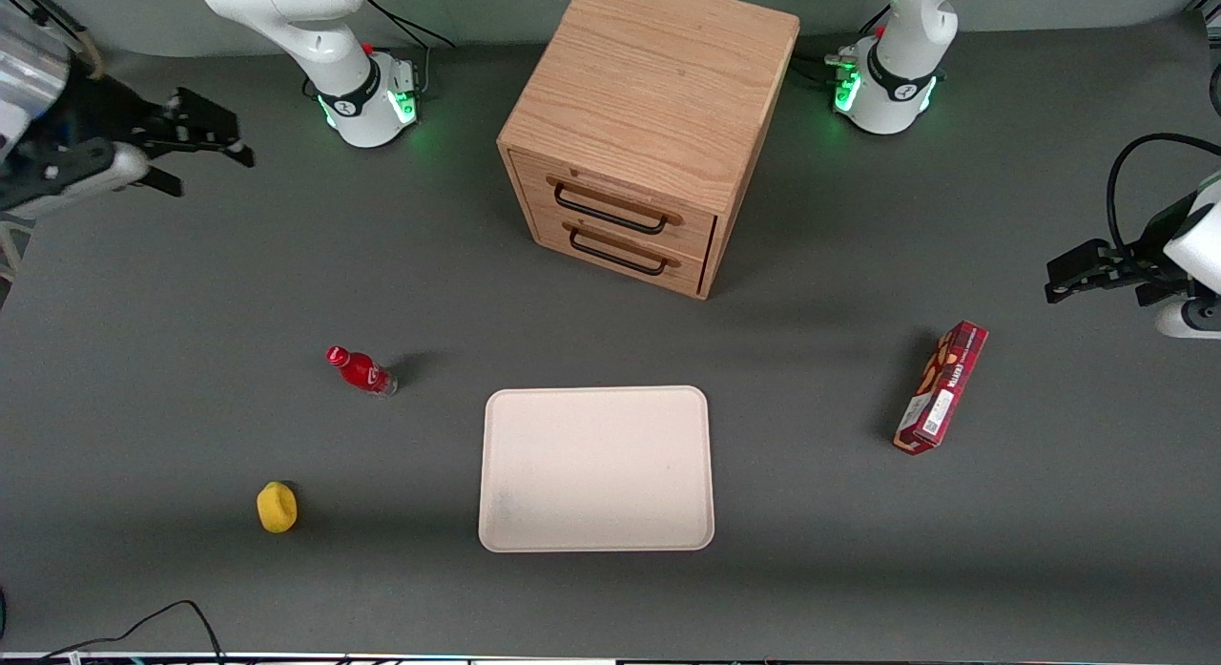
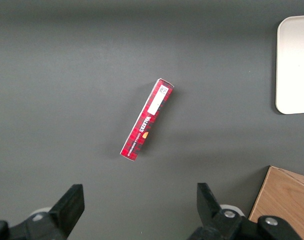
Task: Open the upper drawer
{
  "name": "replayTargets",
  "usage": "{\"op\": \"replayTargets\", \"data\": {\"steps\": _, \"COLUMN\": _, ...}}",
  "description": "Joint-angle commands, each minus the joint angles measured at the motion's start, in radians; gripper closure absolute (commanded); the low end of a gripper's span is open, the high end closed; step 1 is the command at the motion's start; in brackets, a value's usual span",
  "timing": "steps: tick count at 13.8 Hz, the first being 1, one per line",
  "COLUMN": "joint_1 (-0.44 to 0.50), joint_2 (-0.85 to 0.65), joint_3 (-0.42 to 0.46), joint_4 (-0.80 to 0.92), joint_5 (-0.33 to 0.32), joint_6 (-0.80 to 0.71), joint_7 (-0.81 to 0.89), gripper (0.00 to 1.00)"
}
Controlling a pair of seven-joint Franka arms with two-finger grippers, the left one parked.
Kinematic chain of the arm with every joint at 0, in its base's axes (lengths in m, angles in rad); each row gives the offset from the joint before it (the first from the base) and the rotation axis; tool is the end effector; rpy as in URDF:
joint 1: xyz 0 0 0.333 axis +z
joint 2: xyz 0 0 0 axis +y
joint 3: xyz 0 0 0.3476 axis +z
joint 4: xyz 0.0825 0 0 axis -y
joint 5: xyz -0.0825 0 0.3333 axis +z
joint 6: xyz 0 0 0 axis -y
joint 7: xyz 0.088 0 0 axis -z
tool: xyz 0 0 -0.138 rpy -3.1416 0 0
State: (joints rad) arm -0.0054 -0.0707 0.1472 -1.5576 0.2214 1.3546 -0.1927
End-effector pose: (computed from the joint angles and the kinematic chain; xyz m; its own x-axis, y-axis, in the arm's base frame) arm 0.4422 0.1004 0.6503 0.9265 0.3665 -0.0856 0.3396 -0.9122 -0.2293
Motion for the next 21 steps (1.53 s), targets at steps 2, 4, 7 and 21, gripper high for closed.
{"op": "replayTargets", "data": {"steps": 2, "joint_1": 0.004, "joint_2": 0.127, "joint_3": 0.095, "joint_4": 0.082, "joint_5": 0.123, "joint_6": -0.025, "joint_7": -0.276, "gripper": 0.00}}
{"op": "replayTargets", "data": {"steps": 4, "joint_1": 0.007, "joint_2": 0.208, "joint_3": 0.112, "joint_4": 0.086, "joint_5": 0.278, "joint_6": -0.017, "joint_7": -0.362, "gripper": 0.00}}
{"op": "replayTargets", "data": {"steps": 7, "joint_1": 0.010, "joint_2": 0.310, "joint_3": 0.234, "joint_4": 0.085, "joint_5": 0.299, "joint_6": 0.078, "joint_7": -0.364, "gripper": 0.00}}
{"op": "replayTargets", "data": {"steps": 21, "joint_1": 0.084, "joint_2": 0.506, "joint_3": 0.445, "joint_4": -0.012, "joint_5": 0.107, "joint_6": 0.437, "joint_7": -0.186, "gripper": 0.00}}
